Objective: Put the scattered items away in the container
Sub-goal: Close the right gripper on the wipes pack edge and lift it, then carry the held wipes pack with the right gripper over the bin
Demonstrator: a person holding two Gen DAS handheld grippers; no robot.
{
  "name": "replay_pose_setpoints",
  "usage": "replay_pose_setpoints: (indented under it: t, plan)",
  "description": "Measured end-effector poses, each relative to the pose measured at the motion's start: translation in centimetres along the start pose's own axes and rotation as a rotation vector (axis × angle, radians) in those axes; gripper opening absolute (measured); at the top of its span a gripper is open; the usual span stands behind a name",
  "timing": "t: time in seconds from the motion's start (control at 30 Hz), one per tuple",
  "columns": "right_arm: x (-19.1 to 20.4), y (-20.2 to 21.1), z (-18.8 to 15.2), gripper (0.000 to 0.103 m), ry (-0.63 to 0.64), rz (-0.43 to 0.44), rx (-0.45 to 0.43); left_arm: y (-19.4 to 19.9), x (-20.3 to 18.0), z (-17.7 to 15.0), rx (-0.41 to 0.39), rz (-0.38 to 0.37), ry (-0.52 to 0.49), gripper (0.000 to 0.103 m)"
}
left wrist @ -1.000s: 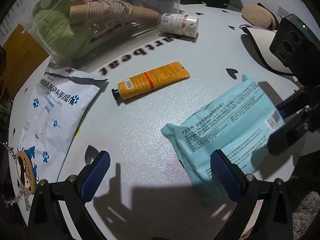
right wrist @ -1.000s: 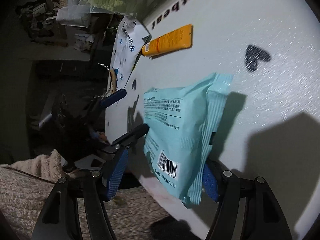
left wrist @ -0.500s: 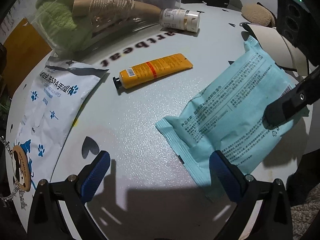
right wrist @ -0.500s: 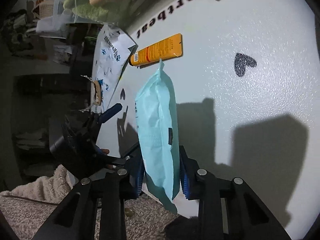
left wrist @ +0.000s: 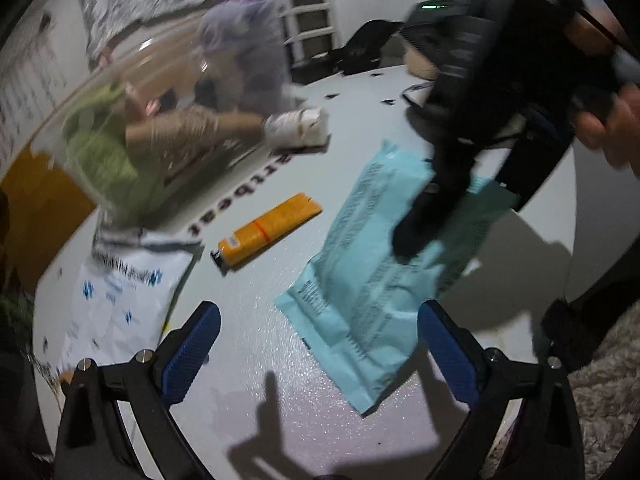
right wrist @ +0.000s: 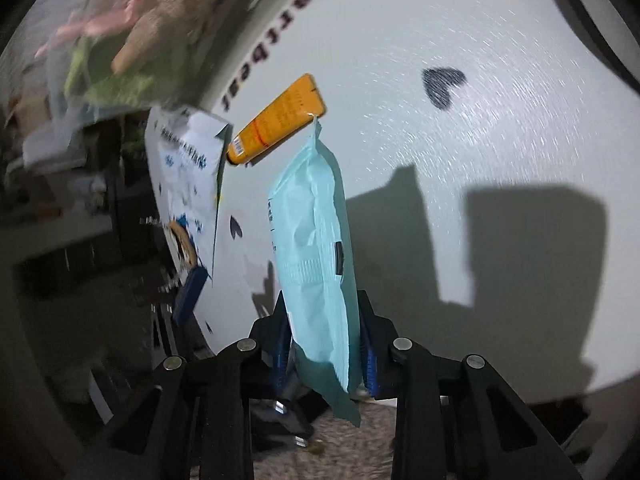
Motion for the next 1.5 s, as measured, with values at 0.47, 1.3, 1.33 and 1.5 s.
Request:
replay_pose_setpoints:
  t: [0.47, 1.3, 1.33, 1.5]
  plan:
    - [1.5, -0.7, -0.2, 0.031, -0.223, 0.02, 0.004, -2.2, -4.3, -1.4, -0.1, 0.128, -0.377, 0.071]
    - [4.1, -1.6, 2.8, 0.032, -0.038, -0.116, 0.07, -1.7, 0.9, 0.1, -0.088, -0.132, -0.127, 0.042]
    - [4.5, -1.4, 2.8, 0.032, -0.025, -0.113, 0.063, -1.3, 1.4, 0.4, -0.088, -0.155, -0.092, 0.045]
    - [7.1, 1.7, 3.3, 0.03, 0.074, -0.029, -0.04, 0.7, 5.2, 3.0, -0.145, -0.178, 0.063, 0.069]
Point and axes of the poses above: each gripper's, at about its wrist camera, not at the fingertips, and y roughly against the way its jaws point, x to its left, z to its top, the point moved 4 cm from there along -y, roughly the way its jaws point, and after that the axes turned 1 degree about -y, right-handed, at the moved point
